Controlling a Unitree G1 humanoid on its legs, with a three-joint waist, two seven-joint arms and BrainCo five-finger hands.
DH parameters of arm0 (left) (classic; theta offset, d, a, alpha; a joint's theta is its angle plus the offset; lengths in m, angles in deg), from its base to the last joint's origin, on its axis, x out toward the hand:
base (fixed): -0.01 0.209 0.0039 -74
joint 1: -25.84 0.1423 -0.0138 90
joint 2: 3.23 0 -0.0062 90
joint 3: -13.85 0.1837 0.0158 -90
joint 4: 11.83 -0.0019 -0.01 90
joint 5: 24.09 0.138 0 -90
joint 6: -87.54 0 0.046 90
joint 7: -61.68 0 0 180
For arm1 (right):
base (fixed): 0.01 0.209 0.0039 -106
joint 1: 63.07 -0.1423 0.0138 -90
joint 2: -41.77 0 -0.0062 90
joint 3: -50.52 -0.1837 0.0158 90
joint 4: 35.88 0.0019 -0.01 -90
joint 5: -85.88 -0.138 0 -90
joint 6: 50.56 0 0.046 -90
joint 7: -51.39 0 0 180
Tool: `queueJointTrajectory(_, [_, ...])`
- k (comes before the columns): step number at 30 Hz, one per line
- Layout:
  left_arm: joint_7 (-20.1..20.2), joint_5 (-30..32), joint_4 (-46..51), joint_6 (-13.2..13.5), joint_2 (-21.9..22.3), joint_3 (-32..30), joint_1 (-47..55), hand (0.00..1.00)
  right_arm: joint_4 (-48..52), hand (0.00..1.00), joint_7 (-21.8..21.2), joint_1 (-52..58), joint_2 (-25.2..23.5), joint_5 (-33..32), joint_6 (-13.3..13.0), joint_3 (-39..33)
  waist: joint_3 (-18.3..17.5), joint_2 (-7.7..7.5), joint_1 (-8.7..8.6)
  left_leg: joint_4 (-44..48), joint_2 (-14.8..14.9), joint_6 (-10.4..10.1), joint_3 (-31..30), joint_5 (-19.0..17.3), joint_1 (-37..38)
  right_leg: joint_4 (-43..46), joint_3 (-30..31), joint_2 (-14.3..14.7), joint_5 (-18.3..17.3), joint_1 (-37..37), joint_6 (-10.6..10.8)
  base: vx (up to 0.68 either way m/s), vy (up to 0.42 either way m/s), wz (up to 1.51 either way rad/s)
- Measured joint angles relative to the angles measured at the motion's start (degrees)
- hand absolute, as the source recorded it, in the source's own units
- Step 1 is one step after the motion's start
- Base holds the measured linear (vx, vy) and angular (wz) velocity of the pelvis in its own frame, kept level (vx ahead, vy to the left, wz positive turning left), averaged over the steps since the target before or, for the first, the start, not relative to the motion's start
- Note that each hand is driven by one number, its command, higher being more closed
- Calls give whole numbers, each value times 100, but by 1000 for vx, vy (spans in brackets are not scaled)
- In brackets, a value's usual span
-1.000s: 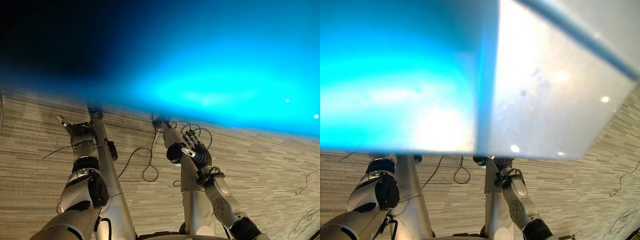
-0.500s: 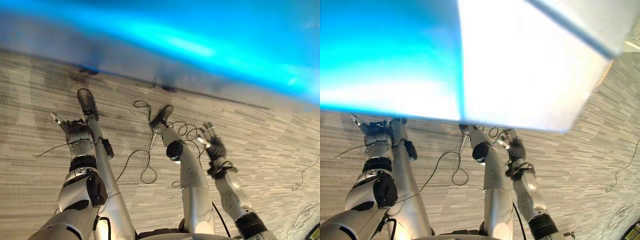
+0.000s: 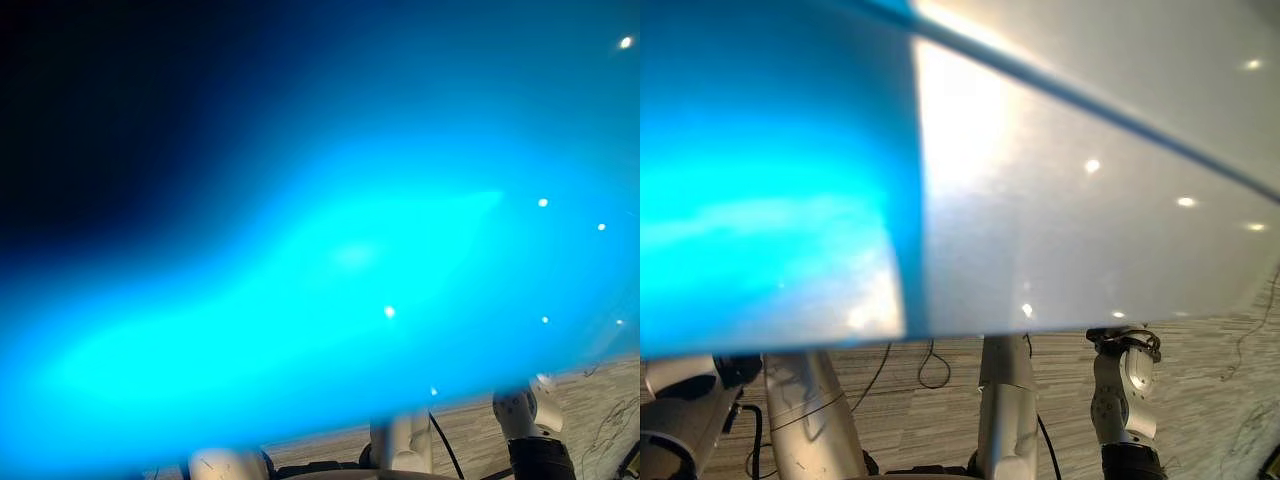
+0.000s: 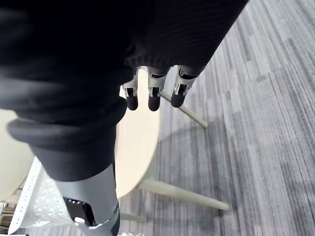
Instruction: Pick up the laundry basket with both hands and put the clothes into the washing machine.
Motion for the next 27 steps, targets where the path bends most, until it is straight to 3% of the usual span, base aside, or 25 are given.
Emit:
queueJointTrajectory(4, [-127,172,-394,-69,-236,250,-323,0,244,0,-55,-22,5,-224,-3,-26,-51,78,68,-226,57,4,248,-1,-50,-631,-334,-1,25,105,384,-14,93,-27])
queueJointTrajectory(6, [-130,168,-472,-138,-249,440,-426,0,253,0,-98,-30,11,-313,-2,-80,-57,96,55,-146,43,-24,358,2,-103,-720,-355,-34,-10,86,440,-16,71,-1])
queueJointTrajectory(7, [-144,162,-492,-139,-248,515,-416,100,300,0,-157,-39,75,-327,-3,-87,-57,106,95,784,67,81,197,-147,-245,-733,-397,-35,-2,85,474,42,139,-42])
queueJointTrajectory(8, [-205,149,-681,-105,-221,583,-416,100,423,0,-161,-40,150,-347,-9,-142,-97,193,179,815,60,115,133,-791,23,-543,-472,-95,14,50,493,92,178,-51])
queueJointTrajectory(9, [-243,144,-704,-140,-197,627,-438,100,462,0,-158,-63,153,-419,-40,-220,-119,265,136,791,12,328,187,-980,3,97,-173,-285,98,-150,237,123,142,-17])
queueJointTrajectory(10, [-239,145,-697,-186,-174,790,-433,100,437,0,-145,-80,159,-488,-51,-237,-138,334,87,746,8,324,227,-976,-53,482,47,-363,79,-159,88,83,80,51])
queueJointTrajectory(12, [-202,146,-687,-283,-196,1175,-431,100,398,0,-155,-128,188,-508,-48,-234,-163,331,91,708,28,217,341,-908,-137,370,143,-373,-33,89,-117,56,8,51])
queueJointTrajectory(15, [-180,141,-688,-375,-81,1316,-412,100,344,0,-157,-545,243,-542,-41,-228,-174,339,131,642,107,105,427,-798,-167,323,218,-324,-19,40,-125,-18,24,7])
queueJointTrajectory(19, [-275,10,-687,-351,190,1479,-371,100,327,0,-150,-542,231,-541,-40,-211,-199,335,107,613,186,193,673,-709,-145,333,334,-387,17,-30,-64,-31,44,2])
queueJointTrajectory(23, [-589,-190,-575,-233,298,1643,-330,100,236,0,-153,-537,217,-458,64,-146,-196,337,-23,605,191,428,820,-563,-96,468,455,-470,31,-48,-48,-21,40,10])
queueJointTrajectory(27, [-897,-229,163,-182,560,1761,-60,100,231,0,-157,-439,220,-399,131,-142,-128,276,-34,566,184,589,1074,-463,75,640,649,-593,42,-88,-65,-5,27,13])
